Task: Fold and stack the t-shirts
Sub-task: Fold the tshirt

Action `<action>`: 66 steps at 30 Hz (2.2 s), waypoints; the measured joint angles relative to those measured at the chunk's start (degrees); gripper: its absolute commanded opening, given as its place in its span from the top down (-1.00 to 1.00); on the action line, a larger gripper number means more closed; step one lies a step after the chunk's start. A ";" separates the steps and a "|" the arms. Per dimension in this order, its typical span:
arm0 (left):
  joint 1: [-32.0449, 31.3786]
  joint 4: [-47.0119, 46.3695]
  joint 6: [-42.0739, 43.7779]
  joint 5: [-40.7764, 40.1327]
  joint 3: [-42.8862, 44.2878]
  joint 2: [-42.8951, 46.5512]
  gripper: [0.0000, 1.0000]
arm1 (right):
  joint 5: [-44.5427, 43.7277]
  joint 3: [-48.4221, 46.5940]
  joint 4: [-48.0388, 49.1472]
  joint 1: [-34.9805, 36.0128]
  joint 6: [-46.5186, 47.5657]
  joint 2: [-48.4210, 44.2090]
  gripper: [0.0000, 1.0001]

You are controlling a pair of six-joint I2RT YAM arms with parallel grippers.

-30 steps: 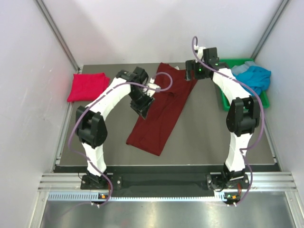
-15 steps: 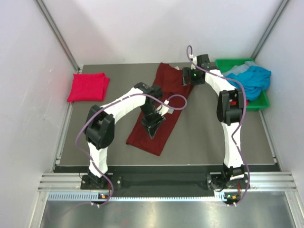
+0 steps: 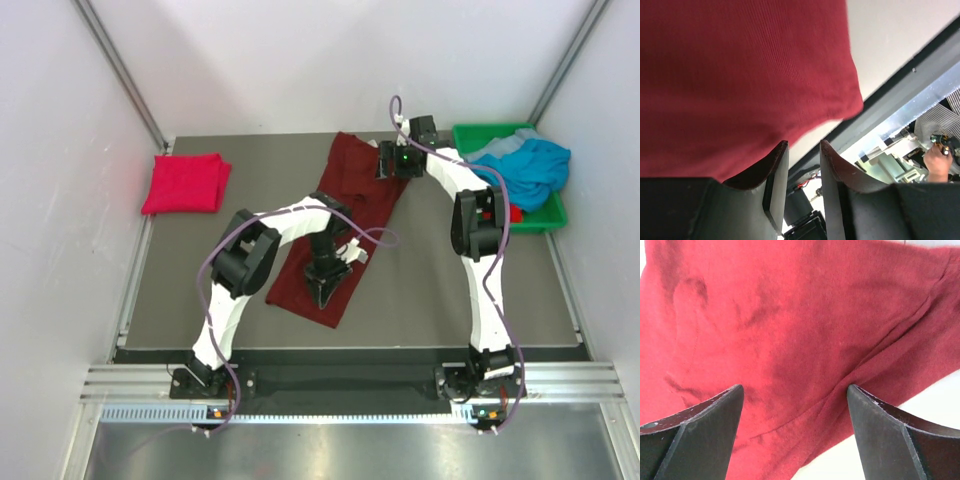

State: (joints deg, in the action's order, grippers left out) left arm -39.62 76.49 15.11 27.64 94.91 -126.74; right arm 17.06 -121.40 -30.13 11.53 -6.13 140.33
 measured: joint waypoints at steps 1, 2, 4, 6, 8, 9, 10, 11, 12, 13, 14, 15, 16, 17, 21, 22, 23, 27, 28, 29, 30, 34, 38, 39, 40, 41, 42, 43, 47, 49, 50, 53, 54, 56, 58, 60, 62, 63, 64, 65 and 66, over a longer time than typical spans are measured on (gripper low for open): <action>-0.17 0.00 -0.09 0.00 0.42 -0.85 0.28 | -0.02 -0.26 0.02 0.00 -0.02 0.02 -0.69; -0.37 -0.09 -0.22 -0.02 0.90 -1.77 0.28 | -0.04 -0.44 0.04 0.00 -0.04 0.11 -0.68; -0.76 -0.20 -0.35 -0.04 1.53 -3.08 0.28 | -0.04 -0.66 0.22 0.00 -0.09 0.37 -0.68; -1.18 0.26 -0.94 0.00 2.34 -4.39 0.29 | -0.09 -1.01 0.24 0.00 -0.09 0.87 -0.68; -1.53 1.16 -1.57 -0.09 3.37 -5.22 0.29 | -0.24 -1.49 0.20 0.00 -0.11 1.14 -0.68; -1.79 1.73 -1.75 -0.13 4.13 -5.79 0.29 | -0.26 -2.14 0.04 0.02 -0.13 1.55 -0.68; -2.16 2.40 -1.95 -0.13 5.40 -6.71 0.29 | -0.31 -2.86 0.07 0.02 -0.13 1.99 -0.68; -2.60 3.04 -2.05 -0.09 6.47 -7.43 0.29 | -0.28 -3.45 0.07 0.02 -0.15 2.40 -0.68; -3.26 3.85 -2.21 -0.09 7.69 -8.28 0.29 | -0.26 -4.26 0.04 0.04 -0.20 2.84 -0.68; -3.89 4.50 -2.40 0.00 8.96 -9.09 0.30 | -0.26 -4.83 0.13 0.07 -0.37 3.23 -0.68; -4.61 5.22 -2.62 0.02 10.19 -9.97 0.30 | -0.26 -5.49 0.11 0.09 -0.50 3.50 -0.68; -5.42 5.99 -2.89 0.09 11.26 -10.75 0.30 | -0.24 -5.64 0.22 0.11 -0.55 3.76 -0.68; -6.10 6.49 -3.06 0.20 12.02 -11.34 0.29 | -0.26 -5.88 0.22 0.11 -0.57 3.87 -0.68; -6.71 6.97 -3.21 0.33 12.74 -11.93 0.30 | -0.26 -5.92 0.24 0.11 -0.59 3.93 -0.68; -8.90 9.66 -3.93 1.38 16.26 -14.71 0.30 | -0.26 -7.08 0.42 0.11 -0.61 4.70 -0.69; -9.25 10.54 -4.02 1.55 17.53 -15.58 0.30 | -0.26 -7.28 0.44 0.11 -0.63 4.81 -0.69; -9.57 10.99 -4.15 1.92 18.86 -16.39 0.30 | -0.26 -7.32 0.57 0.11 -0.63 4.90 -0.69; -11.28 12.85 -4.74 2.93 24.20 -19.30 0.31 | -0.26 -7.41 0.74 0.09 -0.68 4.98 -0.69; -11.74 13.27 -4.85 3.04 25.33 -19.93 0.31 | -0.26 -7.41 0.81 0.09 -0.74 5.01 -0.69; -12.13 13.70 -4.96 3.02 26.25 -20.44 0.31 | -0.26 -7.54 0.81 0.09 -0.76 5.05 -0.69; -12.50 14.10 -5.01 2.99 27.08 -20.90 0.34 | -0.26 -7.85 0.92 0.09 -0.81 5.25 -0.69; -13.20 14.71 -5.18 2.86 28.96 -21.73 0.38 | -0.26 -8.09 1.05 0.09 -0.96 5.44 -0.70; -13.57 14.14 -5.20 1.44 28.48 -20.81 0.38 | -0.28 -8.09 1.07 0.09 -0.94 5.44 -0.70; -13.79 13.51 -5.18 0.94 27.74 -20.11 0.37 | -0.28 -8.09 1.05 0.09 -0.94 5.44 -0.70; -14.12 12.61 -5.11 0.15 26.91 -19.21 0.37 | -0.28 -8.09 1.05 0.11 -0.90 5.44 -0.70; -14.56 11.37 -5.01 -0.68 25.79 -18.03 0.37 | -0.31 -8.09 1.05 0.11 -0.85 5.44 -0.70; -14.86 10.10 -4.90 -1.42 24.44 -16.83 0.37 | -0.33 -8.09 1.05 0.09 -0.74 5.44 -0.69; -15.08 8.44 -4.68 -2.36 22.91 -15.34 0.36 | -0.35 -8.09 1.05 0.11 -0.57 5.44 -0.70; -15.78 2.71 -4.20 -6.29 18.91 -9.38 0.37 | -0.39 -8.04 1.03 0.11 -0.28 5.44 -0.70; -15.76 1.07 -4.02 -8.31 17.51 -6.45 0.36 | -0.42 -8.04 1.03 0.11 -0.11 5.44 -0.70; -15.69 0.48 -4.00 -9.07 16.90 -5.16 0.37 | -0.42 -8.04 1.03 0.11 -0.09 5.44 -0.70; -14.99 -1.07 -3.85 -10.58 13.99 -2.03 0.36 | -0.42 -8.04 1.03 0.11 -0.02 5.44 -0.70; -14.71 -1.38 -3.85 -10.69 12.98 -1.62 0.37 | -0.42 -8.04 1.03 0.11 0.02 5.44 -0.70; -13.62 -2.25 -3.85 -10.86 10.47 -1.49 0.33 | -0.44 -8.04 1.03 0.11 0.07 5.44 -0.70; -12.13 -3.26 -3.80 -11.30 8.11 -1.73 0.26 | -0.46 -8.04 1.03 0.09 0.07 5.44 -0.70; -10.27 -4.68 -3.56 -12.11 6.25 -2.16 0.24 | -0.46 -8.04 1.05 0.11 0.07 5.44 -0.70; -8.48 -4.90 -3.69 -11.04 5.49 -2.73 0.24 | -0.46 -8.04 1.05 0.09 0.02 5.44 -0.70; -7.76 -4.79 -3.72 -10.60 5.46 -2.82 0.24 | -0.46 -8.04 1.05 0.09 0.00 5.44 -0.70; -7.23 -4.70 -3.76 -9.99 5.49 -3.08 0.24 | -0.46 -8.02 1.05 0.09 -0.02 5.44 -0.70; -6.93 -4.44 -3.82 -9.40 5.79 -3.39 0.23 | -0.46 -8.04 1.05 0.09 -0.02 5.44 -0.70; -6.69 -3.85 -3.93 -8.83 6.49 -4.07 0.23 | -0.46 -8.04 1.05 0.09 -0.02 5.44 -0.70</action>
State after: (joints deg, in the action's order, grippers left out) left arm -46.30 72.64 11.18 18.81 101.41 -130.80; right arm 16.60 -129.45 -29.08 11.62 -6.15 145.77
